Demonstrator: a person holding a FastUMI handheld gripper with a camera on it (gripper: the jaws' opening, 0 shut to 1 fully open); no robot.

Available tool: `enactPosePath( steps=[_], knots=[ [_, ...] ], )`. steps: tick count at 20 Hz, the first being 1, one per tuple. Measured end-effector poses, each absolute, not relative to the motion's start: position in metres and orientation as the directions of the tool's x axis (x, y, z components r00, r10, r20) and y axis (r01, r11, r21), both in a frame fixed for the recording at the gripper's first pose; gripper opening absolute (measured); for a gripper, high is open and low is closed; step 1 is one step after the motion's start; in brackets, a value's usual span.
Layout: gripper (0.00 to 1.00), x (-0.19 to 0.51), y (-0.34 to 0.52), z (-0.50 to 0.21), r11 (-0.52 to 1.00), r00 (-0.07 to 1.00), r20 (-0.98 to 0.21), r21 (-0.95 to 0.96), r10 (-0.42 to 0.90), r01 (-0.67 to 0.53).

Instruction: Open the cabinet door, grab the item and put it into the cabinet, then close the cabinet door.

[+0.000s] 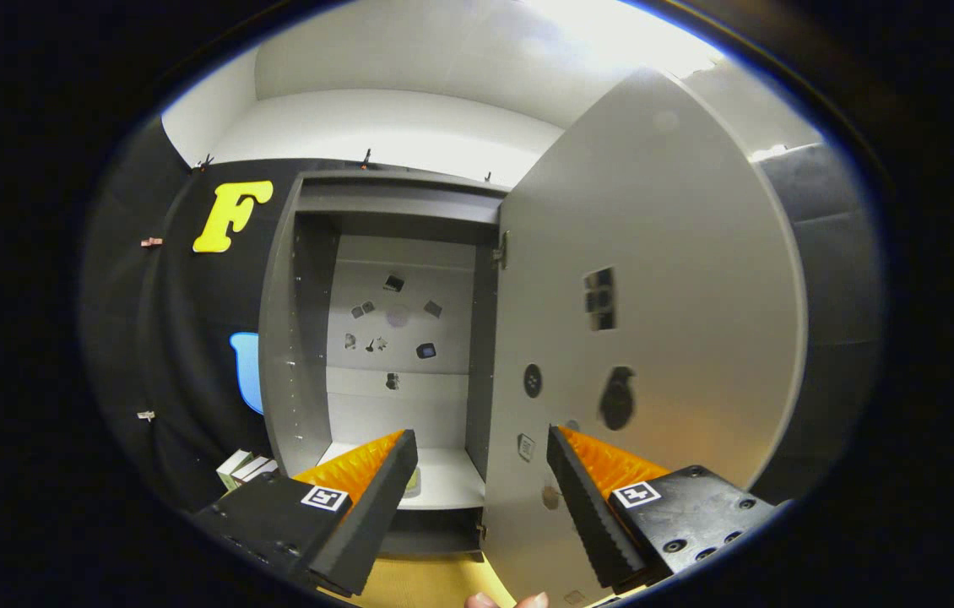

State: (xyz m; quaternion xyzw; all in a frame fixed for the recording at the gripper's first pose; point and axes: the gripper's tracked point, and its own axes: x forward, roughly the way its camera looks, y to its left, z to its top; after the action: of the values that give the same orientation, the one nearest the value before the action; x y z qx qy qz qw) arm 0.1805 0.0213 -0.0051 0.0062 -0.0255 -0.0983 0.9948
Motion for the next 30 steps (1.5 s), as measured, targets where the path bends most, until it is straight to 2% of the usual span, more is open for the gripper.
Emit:
enactPosePath(
  steps=[8, 12, 15, 22, 30],
  knots=[
    [0.97, 0.078, -0.046, 0.024, 0.942, 0.939, 0.097, -0.018, -0.331, 0.334],
    [0.97, 0.055, -0.108, 0.014, 0.887, 0.888, 0.086, -0.062, -0.453, 0.458],
    [0.97, 0.056, -0.153, -0.011, 0.843, 0.847, 0.027, -0.083, -0.53, 0.531],
    [0.98, 0.093, -0.169, -0.063, 0.861, 0.857, -0.093, -0.081, -0.508, 0.502],
    [0.96, 0.097, -0.156, -0.064, 0.878, 0.871, -0.103, -0.05, -0.479, 0.477]
  ],
)
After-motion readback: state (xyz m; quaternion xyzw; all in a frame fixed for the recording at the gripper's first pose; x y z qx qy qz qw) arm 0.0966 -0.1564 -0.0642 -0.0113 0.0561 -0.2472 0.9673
